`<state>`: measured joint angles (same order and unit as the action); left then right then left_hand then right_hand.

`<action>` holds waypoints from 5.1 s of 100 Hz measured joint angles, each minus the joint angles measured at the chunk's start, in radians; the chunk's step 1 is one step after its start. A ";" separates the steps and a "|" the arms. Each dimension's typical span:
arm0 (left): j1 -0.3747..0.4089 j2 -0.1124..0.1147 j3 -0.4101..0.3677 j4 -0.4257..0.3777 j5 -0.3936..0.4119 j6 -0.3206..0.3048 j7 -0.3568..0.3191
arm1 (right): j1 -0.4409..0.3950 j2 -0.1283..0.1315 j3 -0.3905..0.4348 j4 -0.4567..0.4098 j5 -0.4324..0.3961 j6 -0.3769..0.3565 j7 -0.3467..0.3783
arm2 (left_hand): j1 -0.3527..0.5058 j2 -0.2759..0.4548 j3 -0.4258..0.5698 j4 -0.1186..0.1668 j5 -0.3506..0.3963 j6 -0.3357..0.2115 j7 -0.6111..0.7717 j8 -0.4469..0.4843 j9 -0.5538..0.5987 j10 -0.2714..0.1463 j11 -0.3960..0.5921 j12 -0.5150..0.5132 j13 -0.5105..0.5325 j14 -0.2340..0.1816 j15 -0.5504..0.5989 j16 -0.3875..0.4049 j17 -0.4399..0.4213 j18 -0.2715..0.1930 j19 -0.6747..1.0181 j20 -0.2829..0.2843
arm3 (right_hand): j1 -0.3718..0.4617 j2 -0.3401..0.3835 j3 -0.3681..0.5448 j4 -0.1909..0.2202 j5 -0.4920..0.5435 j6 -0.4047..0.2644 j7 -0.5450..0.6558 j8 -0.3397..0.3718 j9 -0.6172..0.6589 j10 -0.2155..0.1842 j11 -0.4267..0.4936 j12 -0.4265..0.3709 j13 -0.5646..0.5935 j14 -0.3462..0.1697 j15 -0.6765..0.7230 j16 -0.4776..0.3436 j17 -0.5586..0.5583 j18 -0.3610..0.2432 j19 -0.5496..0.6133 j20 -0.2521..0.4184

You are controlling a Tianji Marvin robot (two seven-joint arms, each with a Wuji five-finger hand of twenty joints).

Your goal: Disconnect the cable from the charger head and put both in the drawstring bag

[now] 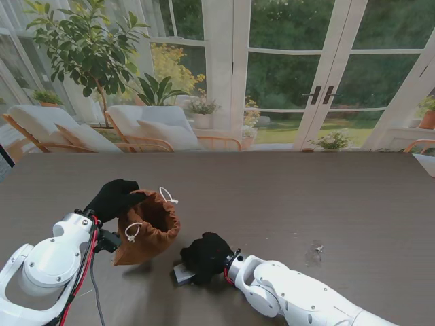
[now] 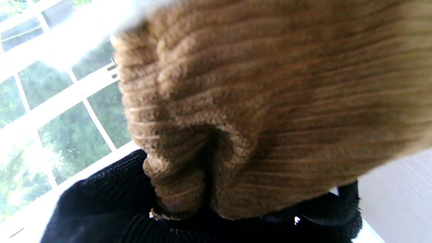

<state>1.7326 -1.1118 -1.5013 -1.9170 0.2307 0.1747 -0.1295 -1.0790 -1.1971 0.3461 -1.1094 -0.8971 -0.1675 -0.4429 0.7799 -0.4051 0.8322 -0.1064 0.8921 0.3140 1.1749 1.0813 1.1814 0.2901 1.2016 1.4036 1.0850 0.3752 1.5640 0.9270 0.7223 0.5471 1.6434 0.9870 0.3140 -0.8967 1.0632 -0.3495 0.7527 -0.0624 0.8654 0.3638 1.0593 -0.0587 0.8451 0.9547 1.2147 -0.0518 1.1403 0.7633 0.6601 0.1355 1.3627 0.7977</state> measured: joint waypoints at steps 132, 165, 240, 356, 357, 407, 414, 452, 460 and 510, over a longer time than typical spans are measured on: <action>-0.121 0.016 0.081 0.113 0.003 0.038 -0.083 | -0.177 0.102 0.498 -0.478 0.001 0.047 0.377 | 0.001 0.000 -0.007 0.000 0.000 0.000 0.000 -0.002 0.000 0.000 -0.001 0.000 0.000 0.000 0.000 0.000 -0.001 0.000 0.000 0.000 | 0.039 -0.053 0.022 -0.010 0.017 0.039 0.000 0.009 0.015 0.010 0.000 0.028 0.067 -0.002 -0.033 0.000 0.001 -0.025 0.000 -0.001; -0.165 0.023 0.115 0.146 -0.002 0.034 -0.117 | -0.166 0.104 0.494 -0.530 -0.016 0.086 0.389 | 0.001 0.000 -0.008 0.000 0.000 0.000 0.000 -0.002 0.000 0.000 -0.001 0.000 0.000 0.000 0.000 0.000 -0.001 0.000 0.000 0.000 | 0.039 -0.053 0.022 -0.010 0.017 0.039 0.000 0.010 0.015 0.010 0.000 0.028 0.067 -0.002 -0.035 0.008 0.001 -0.025 0.000 -0.001; -0.205 0.028 0.160 0.153 -0.015 0.003 -0.146 | -0.083 0.100 0.384 -0.600 -0.073 0.226 0.461 | 0.001 0.000 -0.008 0.000 0.000 0.000 0.000 -0.002 -0.001 0.000 -0.001 0.000 0.000 0.000 0.000 0.000 -0.001 0.000 0.000 0.000 | 0.039 -0.053 0.022 -0.010 0.017 0.039 0.000 0.019 0.015 0.010 0.000 0.029 0.067 -0.011 -0.035 0.010 0.002 -0.025 0.000 -0.001; -0.257 0.028 0.220 0.175 -0.092 -0.025 -0.155 | -0.087 0.105 0.323 -0.637 -0.288 0.371 0.434 | 0.001 0.001 -0.008 0.000 -0.001 0.000 0.000 -0.005 -0.001 0.000 -0.001 0.000 0.000 0.000 0.000 0.000 -0.001 0.000 0.000 0.000 | -0.014 -0.061 0.021 0.043 0.017 0.038 0.061 0.074 0.014 0.011 -0.012 -0.015 0.067 -0.013 -0.009 0.022 0.003 -0.025 0.000 -0.001; -0.257 0.027 0.221 0.176 -0.093 -0.026 -0.155 | -0.088 0.105 0.324 -0.637 -0.288 0.371 0.433 | 0.001 0.001 -0.008 0.000 -0.001 0.000 0.000 -0.005 -0.001 0.000 -0.001 0.000 0.000 0.000 0.000 0.000 -0.001 0.000 0.000 0.000 | -0.014 -0.061 0.021 0.043 0.017 0.038 0.061 0.074 0.014 0.012 -0.012 -0.015 0.067 -0.013 -0.009 0.022 0.003 -0.025 0.000 -0.001; -0.267 0.023 0.227 0.185 -0.123 -0.038 -0.165 | -0.106 0.104 0.332 -0.637 -0.282 0.380 0.419 | 0.001 0.012 -0.010 0.000 -0.001 0.000 0.000 0.005 -0.001 0.000 -0.001 0.000 0.000 0.000 0.000 0.000 -0.001 0.000 0.000 0.000 | -0.060 0.056 -0.003 0.175 -0.129 0.056 0.075 0.260 -0.113 0.041 -0.026 -0.039 0.024 -0.011 -0.002 0.022 0.004 -0.025 0.000 -0.001; -0.267 0.023 0.228 0.186 -0.124 -0.038 -0.159 | -0.108 0.104 0.335 -0.638 -0.281 0.380 0.421 | 0.001 0.012 -0.011 0.000 -0.001 0.000 0.000 0.005 -0.001 0.000 -0.001 0.000 0.000 0.000 0.000 0.000 -0.001 0.000 0.000 0.000 | -0.055 0.068 -0.005 0.188 -0.160 0.054 0.065 0.254 -0.128 0.042 -0.025 -0.040 0.000 -0.010 0.001 0.022 0.004 -0.025 0.000 -0.001; -0.266 0.020 0.229 0.189 -0.133 -0.043 -0.147 | -0.116 0.104 0.357 -0.639 -0.274 0.372 0.415 | 0.001 0.012 -0.011 0.000 -0.001 0.000 -0.005 0.012 -0.001 0.000 -0.001 0.000 0.000 0.000 0.000 0.000 -0.001 0.000 0.000 0.000 | -0.057 0.129 -0.053 0.197 -0.181 0.063 0.015 0.213 -0.150 0.052 -0.028 -0.065 -0.006 -0.008 0.001 0.022 0.004 -0.025 0.000 -0.001; -0.266 0.020 0.229 0.190 -0.135 -0.048 -0.147 | -0.121 0.103 0.367 -0.638 -0.267 0.369 0.407 | 0.001 0.012 -0.011 0.000 -0.001 0.000 -0.005 0.013 -0.001 0.000 -0.001 0.000 0.000 0.000 0.000 0.000 -0.001 0.000 0.000 0.000 | -0.069 0.167 -0.080 0.216 -0.181 0.063 0.004 0.198 -0.150 0.054 -0.043 -0.074 -0.006 -0.007 0.001 0.022 0.004 -0.024 0.000 -0.001; -0.254 0.022 0.202 0.193 -0.193 -0.113 -0.188 | -0.129 0.091 0.416 -0.604 -0.151 0.430 0.417 | 0.001 0.012 -0.011 0.000 -0.001 0.000 -0.005 0.013 -0.001 0.000 -0.001 0.000 -0.002 0.000 0.000 0.002 -0.021 0.000 0.000 0.000 | -0.025 0.366 -0.065 0.257 -0.146 -0.002 -0.034 0.179 -0.134 0.087 -0.142 -0.151 -0.017 0.024 -0.081 -0.003 0.004 0.010 0.000 -0.001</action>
<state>1.4788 -1.0902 -1.2993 -1.7244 0.0374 0.0621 -0.3171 -1.2076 -1.1061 0.7616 -1.7139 -1.0478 0.2629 -0.0257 0.7810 -0.3935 0.8216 -0.1067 0.8915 0.3143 1.1704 1.0945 1.1808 0.2901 1.2006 1.4038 1.0827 0.3751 1.5641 0.9292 0.7014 0.5471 1.6435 0.9875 0.2891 -0.5303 0.9977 -0.0928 0.6068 -0.0640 0.8315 0.5426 0.9254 0.0288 0.7027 0.8040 1.1982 -0.0278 1.0595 0.7606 0.6637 0.1459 1.3627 0.7968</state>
